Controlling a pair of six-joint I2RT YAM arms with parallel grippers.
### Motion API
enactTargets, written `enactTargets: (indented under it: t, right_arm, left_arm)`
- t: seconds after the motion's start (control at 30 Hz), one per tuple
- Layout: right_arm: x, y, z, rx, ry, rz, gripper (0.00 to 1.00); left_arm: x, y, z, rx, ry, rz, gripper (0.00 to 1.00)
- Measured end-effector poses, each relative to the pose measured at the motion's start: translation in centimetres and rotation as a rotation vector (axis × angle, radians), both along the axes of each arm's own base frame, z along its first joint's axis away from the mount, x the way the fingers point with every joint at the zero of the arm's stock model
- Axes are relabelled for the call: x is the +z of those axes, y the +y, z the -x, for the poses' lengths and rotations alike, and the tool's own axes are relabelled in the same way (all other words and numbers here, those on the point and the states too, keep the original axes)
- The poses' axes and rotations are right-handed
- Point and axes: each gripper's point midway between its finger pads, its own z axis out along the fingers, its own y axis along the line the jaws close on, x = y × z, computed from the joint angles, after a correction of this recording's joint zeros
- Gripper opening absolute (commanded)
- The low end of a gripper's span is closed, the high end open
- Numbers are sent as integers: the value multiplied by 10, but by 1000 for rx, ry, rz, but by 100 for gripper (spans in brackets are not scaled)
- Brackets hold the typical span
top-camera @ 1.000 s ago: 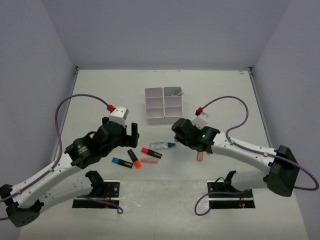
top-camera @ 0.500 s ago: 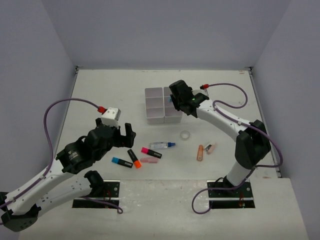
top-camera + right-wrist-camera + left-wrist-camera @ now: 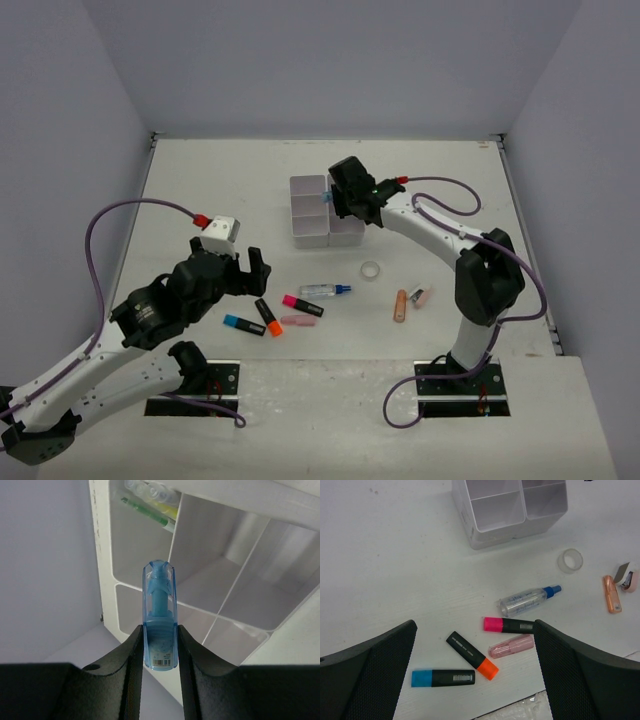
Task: Sort the stationery into containers
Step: Place the stationery in the storage box.
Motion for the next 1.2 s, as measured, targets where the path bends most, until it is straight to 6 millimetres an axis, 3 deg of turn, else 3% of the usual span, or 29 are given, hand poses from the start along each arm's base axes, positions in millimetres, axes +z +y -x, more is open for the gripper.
enactTargets:
  t: [0.2, 0.33, 0.7, 0.9, 1.2]
  right_arm:
    - [-30, -11, 13, -26, 65, 27, 3]
    - [-35, -13, 15, -33, 78, 33, 6]
    - [-52, -20, 9, -55, 105, 53, 28]
    - [-49, -21, 6, -44, 95, 64, 47]
    - [-45, -20, 3, -6, 70, 93, 50]
  left_arm:
    - [1, -1, 0, -1, -3, 4, 100]
    - [1, -1, -1, -2, -4, 6, 100]
    - [3, -3, 1, -17, -7, 21, 100]
    - [4, -5, 3, -32, -8, 32, 100]
    - [8, -10, 3, -45, -17, 54, 100]
